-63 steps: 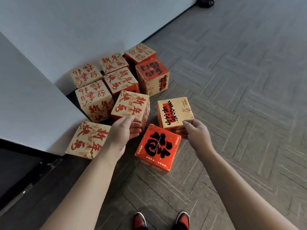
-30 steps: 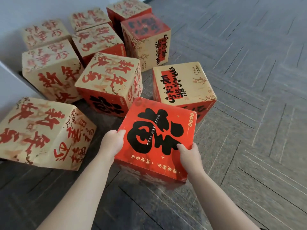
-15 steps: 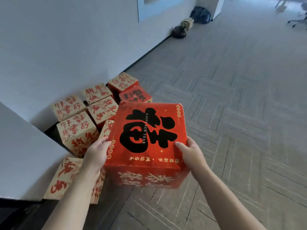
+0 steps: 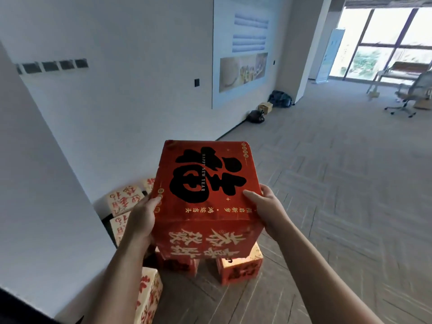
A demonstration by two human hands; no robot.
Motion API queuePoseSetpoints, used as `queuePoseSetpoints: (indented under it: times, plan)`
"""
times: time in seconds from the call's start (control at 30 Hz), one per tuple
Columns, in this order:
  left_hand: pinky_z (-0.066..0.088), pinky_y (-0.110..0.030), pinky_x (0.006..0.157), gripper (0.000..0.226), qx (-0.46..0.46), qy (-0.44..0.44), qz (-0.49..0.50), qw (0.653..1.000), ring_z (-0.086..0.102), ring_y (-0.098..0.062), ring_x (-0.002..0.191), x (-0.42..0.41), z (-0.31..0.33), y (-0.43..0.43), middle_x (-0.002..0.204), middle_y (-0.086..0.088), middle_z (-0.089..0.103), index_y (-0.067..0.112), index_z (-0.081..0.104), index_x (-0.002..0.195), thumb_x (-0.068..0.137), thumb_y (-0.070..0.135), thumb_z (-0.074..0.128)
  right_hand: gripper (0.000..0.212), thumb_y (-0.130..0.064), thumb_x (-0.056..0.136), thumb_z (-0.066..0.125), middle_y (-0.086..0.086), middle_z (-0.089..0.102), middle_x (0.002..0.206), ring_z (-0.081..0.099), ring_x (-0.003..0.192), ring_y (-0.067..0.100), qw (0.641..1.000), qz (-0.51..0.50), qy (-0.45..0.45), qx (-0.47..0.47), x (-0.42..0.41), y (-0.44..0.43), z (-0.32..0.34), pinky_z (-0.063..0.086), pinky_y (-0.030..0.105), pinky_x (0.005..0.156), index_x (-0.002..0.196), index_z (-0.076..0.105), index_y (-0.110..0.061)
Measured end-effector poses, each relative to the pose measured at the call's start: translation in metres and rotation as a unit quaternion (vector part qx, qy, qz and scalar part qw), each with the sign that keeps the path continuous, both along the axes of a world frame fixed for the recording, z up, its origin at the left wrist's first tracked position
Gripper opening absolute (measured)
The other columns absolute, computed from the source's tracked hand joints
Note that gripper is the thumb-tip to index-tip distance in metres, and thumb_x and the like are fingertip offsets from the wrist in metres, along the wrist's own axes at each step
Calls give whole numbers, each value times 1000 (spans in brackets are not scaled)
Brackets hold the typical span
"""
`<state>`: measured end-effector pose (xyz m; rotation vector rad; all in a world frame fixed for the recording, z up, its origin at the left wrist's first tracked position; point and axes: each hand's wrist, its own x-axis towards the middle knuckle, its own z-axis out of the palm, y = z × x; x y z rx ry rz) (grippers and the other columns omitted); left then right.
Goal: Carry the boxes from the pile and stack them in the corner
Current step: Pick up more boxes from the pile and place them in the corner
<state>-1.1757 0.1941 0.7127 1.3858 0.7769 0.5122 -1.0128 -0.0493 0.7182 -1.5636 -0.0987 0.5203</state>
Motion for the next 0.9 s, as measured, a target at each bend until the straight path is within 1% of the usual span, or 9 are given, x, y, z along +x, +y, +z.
queuePoseSetpoints:
  times: [0.07,0.13,0.27,0.43,0.53,0.63,0.73,0.8,0.9]
  plan:
    - [56,-45,88,23,-16,1,4,1000,71,-30,103,-14,3,2,111,-7,76,28,71,111,101,31,51,41,-26,99,71,10,79,112,80,94,28,1000,19,-6,6,-5,8,5,64,53,86,136,54,-20]
    - [57,-46,88,25,-30,-7,11,999,70,-31,103,-25,5,4,113,-9,74,25,68,119,103,29,49,35,-24,101,69,10,80,110,79,96,29,999,49,-8,6,-8,16,8,64,53,88,134,57,-21]
    - [54,-37,75,27,-46,-15,52,997,70,-30,102,-40,6,12,111,-11,73,18,63,126,104,24,50,29,-25,105,63,9,80,111,78,100,30,993,114,-5,9,-3,38,7,62,52,92,133,60,-20]
    - [55,-50,96,32,-9,9,132,991,72,-28,102,-51,3,15,106,-4,77,24,70,118,95,41,56,25,-22,106,60,9,81,108,79,98,30,983,183,4,22,19,70,2,63,48,88,131,62,-25]
    - [57,-49,93,29,3,10,187,982,74,-28,97,-55,0,12,103,-5,79,25,74,109,92,42,59,28,-18,106,59,9,81,108,79,95,29,972,231,20,40,37,92,-7,64,44,80,134,61,-23]
    - [58,-39,76,18,-23,-3,257,966,77,-26,88,-61,0,-4,97,-6,80,21,72,109,102,26,57,35,-20,105,63,10,79,112,80,94,30,957,283,41,53,49,112,-16,65,45,77,139,55,-21]
    - [57,-47,88,21,-34,-8,323,946,75,-34,93,-76,-3,-28,101,-13,79,15,71,116,103,19,55,38,-23,104,64,12,76,117,79,94,31,937,343,43,48,48,130,-24,65,50,78,140,51,-22]
    - [55,-47,93,21,-32,-11,384,923,73,-34,95,-95,-5,-47,101,-13,78,13,72,116,102,16,56,36,-23,105,63,13,76,117,79,94,32,918,390,50,47,36,141,-29,65,52,79,138,52,-22]
    - [55,-43,90,19,-44,-13,457,888,74,-28,94,-133,-6,-84,100,-9,79,16,73,109,101,17,56,37,-25,104,64,9,76,118,78,99,30,890,453,47,38,-1,148,-34,63,56,87,139,53,-23]
